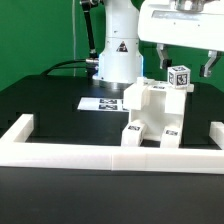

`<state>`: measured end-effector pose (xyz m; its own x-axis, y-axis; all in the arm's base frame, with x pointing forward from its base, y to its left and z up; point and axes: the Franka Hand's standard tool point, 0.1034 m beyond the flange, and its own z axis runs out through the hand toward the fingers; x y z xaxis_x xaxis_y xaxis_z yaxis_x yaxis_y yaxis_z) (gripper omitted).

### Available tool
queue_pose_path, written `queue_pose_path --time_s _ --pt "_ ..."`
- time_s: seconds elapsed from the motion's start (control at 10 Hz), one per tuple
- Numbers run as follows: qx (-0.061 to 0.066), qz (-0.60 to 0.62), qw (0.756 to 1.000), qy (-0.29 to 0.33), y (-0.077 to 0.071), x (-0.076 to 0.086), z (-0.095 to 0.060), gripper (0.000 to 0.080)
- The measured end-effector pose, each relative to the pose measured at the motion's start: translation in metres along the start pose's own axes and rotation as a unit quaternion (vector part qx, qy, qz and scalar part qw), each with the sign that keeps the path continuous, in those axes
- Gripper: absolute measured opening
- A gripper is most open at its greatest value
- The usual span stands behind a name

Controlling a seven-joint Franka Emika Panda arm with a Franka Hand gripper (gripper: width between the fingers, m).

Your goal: Assemble chair

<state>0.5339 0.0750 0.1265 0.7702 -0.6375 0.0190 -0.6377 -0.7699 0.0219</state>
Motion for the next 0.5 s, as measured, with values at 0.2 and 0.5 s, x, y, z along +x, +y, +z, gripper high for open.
queue_pose_path --time_s 0.2,0.5 --pt "0.0 -0.087 0.996 0.0 0.0004 0.0005 -0.0001 0.0649" --pt "0.0 -0.205 0.979 0.0 0.0015 0.0017 -0.0001 0.0649"
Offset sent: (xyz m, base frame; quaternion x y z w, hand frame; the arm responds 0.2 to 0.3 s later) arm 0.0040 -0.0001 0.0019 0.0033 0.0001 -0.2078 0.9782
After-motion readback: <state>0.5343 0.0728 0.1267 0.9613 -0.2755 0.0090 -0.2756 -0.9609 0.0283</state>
